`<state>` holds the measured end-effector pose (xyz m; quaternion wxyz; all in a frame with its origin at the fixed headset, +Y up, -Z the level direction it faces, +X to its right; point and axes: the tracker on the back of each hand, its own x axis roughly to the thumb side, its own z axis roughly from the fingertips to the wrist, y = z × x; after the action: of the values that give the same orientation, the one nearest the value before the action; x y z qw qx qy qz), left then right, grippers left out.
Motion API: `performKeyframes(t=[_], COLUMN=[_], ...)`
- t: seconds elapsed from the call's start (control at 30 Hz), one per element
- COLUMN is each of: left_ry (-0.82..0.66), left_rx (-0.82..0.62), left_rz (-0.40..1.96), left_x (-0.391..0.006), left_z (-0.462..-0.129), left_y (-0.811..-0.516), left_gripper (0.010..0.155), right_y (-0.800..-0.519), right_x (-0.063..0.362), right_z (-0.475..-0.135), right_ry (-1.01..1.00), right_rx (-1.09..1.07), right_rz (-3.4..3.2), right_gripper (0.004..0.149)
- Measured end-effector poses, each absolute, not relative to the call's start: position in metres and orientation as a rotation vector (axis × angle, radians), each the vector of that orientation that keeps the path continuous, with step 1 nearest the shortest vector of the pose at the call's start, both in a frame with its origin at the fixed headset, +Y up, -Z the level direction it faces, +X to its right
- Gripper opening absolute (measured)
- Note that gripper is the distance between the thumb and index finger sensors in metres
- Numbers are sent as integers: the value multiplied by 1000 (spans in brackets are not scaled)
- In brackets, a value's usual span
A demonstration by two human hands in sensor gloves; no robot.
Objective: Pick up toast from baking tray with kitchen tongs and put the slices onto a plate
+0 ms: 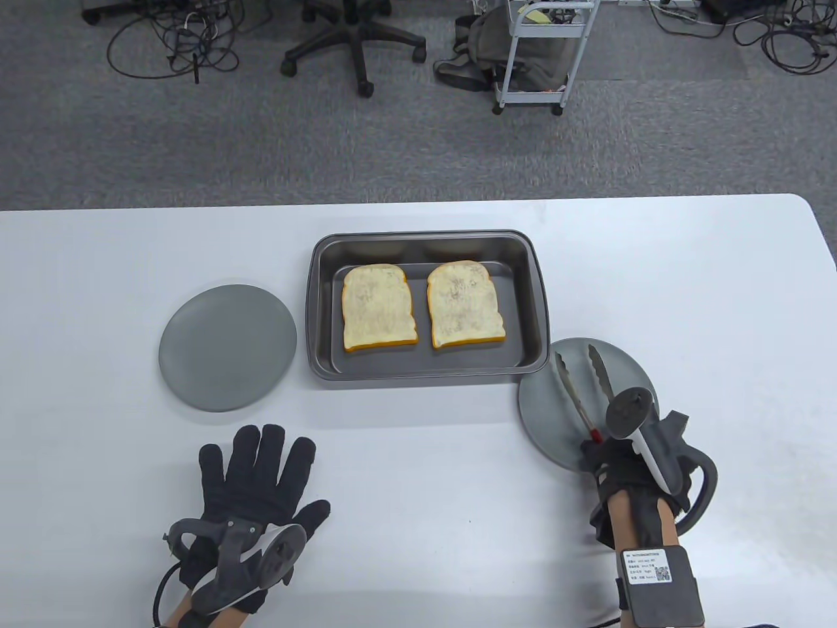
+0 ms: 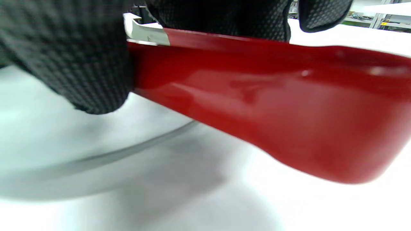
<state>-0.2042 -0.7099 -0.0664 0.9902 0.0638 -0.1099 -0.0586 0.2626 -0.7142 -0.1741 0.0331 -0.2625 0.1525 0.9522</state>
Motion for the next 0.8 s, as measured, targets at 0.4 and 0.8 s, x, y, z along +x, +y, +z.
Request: performKeyframes(t=[0.4, 0.8], left_ry=[-222, -220], left_rx=[144, 146], left_rz=[-110, -103], left_x=[-205, -206], left_z=[-65, -65], left_y=[-708, -708], left_gripper=[82, 82], right_y=[-681, -659], right_x=[271, 240], right_z=[-146, -136], right_ry=[331, 93], right_rx=[-697, -460], right_rz=[2885, 2805], right_gripper=[82, 83])
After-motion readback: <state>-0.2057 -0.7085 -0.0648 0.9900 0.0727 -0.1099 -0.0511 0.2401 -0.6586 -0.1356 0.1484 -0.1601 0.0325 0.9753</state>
